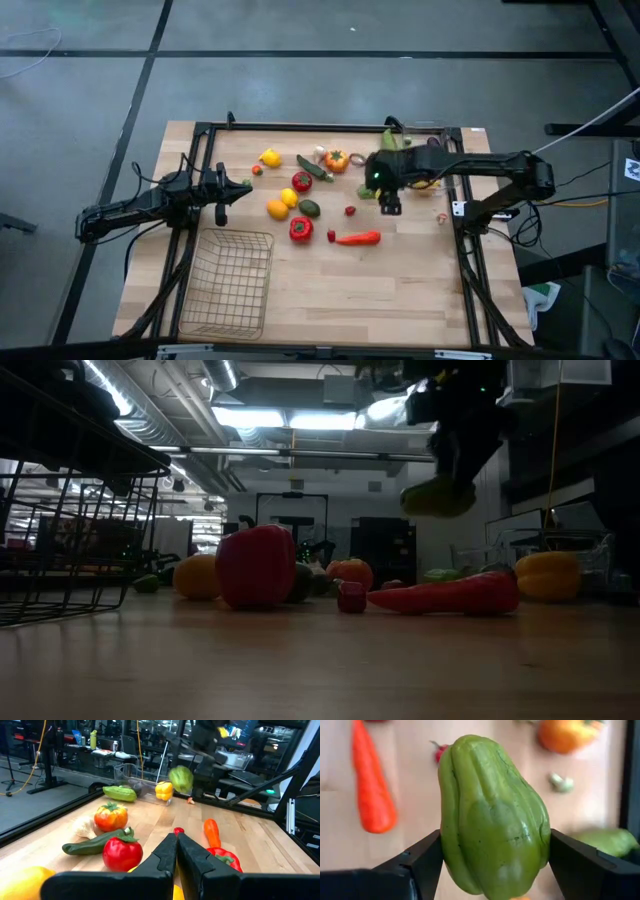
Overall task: Sort produce into baskets
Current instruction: Put the green chayote into the transparent bin
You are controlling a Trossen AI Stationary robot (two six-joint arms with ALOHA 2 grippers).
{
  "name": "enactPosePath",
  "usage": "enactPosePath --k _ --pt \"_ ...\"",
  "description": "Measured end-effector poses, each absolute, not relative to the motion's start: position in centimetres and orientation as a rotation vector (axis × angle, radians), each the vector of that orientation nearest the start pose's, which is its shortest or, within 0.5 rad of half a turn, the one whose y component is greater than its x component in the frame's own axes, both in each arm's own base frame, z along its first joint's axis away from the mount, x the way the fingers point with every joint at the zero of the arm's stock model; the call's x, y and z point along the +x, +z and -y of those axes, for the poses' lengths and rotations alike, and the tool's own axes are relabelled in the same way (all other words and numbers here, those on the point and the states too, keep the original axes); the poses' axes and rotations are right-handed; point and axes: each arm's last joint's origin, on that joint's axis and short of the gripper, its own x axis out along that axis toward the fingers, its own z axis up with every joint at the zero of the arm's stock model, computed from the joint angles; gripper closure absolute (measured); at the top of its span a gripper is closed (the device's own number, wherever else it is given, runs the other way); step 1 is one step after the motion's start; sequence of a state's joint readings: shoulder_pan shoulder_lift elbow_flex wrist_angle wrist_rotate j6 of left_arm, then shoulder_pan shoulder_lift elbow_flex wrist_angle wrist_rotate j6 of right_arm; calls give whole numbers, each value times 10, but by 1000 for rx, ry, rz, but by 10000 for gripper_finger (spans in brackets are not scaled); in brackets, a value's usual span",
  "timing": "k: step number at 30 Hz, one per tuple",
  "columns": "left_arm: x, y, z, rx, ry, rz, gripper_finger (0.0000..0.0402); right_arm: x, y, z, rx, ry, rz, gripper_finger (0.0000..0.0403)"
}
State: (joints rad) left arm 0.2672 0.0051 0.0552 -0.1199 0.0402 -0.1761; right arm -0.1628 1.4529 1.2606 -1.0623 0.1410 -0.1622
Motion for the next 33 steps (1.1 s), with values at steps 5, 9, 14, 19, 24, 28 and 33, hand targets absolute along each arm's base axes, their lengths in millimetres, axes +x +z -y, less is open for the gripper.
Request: enactPosePath --k 5,9,14,19,24,28,33 --pt "91 170 -24 -186 233 -48 391 245 301 75 -69 -284 -1251 98" --pt "91 170 -24 -186 232 -48 391 229 307 99 -8 -391 -1248 96" --pt "91 170 -24 -186 233 -48 391 208 306 134 73 -517 -1281 96" --pt "91 170 -24 -186 233 -48 391 184 307 166 141 -655 -1292 96" --pt "91 170 -24 -186 233 -49 391 157 305 193 263 -753 -1266 95" --pt "91 170 -24 -186 233 -49 391 140 290 204 353 -743 -1260 95" --pt "91 170 -24 -186 232 -49 391 126 267 210 400 -717 -1273 95"
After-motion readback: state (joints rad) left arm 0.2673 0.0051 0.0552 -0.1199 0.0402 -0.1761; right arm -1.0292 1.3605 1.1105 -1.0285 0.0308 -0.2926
